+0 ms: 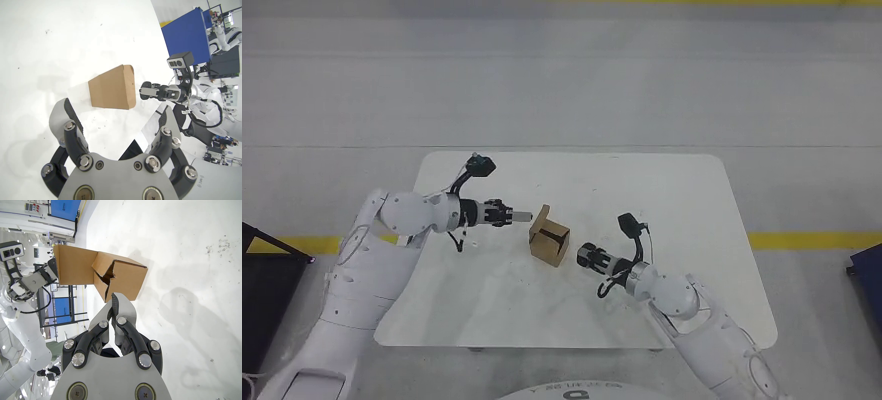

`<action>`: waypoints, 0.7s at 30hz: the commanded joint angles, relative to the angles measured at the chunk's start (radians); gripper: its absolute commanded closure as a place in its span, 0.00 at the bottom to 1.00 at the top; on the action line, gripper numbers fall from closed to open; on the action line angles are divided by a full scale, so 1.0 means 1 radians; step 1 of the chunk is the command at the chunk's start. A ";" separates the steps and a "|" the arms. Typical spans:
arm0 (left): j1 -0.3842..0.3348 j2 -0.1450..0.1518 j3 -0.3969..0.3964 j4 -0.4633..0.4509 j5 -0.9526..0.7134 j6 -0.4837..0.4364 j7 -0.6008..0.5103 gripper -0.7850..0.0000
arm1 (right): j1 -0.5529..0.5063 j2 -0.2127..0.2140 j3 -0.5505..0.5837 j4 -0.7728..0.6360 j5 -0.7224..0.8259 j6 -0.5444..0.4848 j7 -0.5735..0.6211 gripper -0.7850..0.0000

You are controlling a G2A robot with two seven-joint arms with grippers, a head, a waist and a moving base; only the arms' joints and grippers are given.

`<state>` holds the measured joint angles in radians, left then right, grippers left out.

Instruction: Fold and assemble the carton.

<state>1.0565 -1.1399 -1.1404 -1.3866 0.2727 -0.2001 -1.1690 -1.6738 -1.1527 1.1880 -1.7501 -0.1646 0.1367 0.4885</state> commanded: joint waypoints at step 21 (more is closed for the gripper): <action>-0.324 -0.176 0.446 0.478 0.064 0.040 0.116 0.00 | 0.205 -0.033 -0.132 0.113 0.007 0.241 0.040 1.00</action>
<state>0.7304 -1.3138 -0.7008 -0.9084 0.3304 -0.1621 -1.0553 -1.4718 -1.1845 1.0583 -1.6395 -0.1580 0.3772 0.5296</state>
